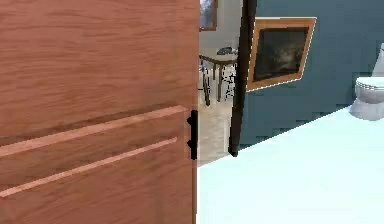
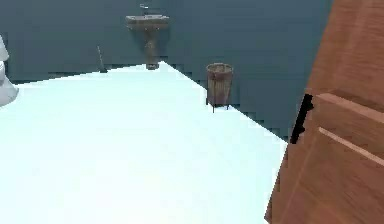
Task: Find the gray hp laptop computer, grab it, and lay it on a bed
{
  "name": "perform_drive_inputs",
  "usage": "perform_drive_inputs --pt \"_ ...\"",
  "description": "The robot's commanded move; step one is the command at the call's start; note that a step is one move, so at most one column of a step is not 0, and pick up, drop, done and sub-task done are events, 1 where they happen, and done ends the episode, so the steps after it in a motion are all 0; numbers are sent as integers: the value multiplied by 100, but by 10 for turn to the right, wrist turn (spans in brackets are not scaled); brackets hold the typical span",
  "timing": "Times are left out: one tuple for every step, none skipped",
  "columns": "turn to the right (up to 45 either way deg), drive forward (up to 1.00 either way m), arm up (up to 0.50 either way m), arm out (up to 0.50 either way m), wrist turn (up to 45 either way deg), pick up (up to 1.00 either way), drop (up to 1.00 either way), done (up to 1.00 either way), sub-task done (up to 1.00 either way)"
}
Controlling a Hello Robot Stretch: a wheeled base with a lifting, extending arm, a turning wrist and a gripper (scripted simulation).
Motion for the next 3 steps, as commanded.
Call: perform_drive_inputs --pt "-450 0 0 0 0 0 0 0 0" --pt "-450 0 0 0 0 0 0 0 0" --pt "-360 0 0 0 0 0 0 0 0"
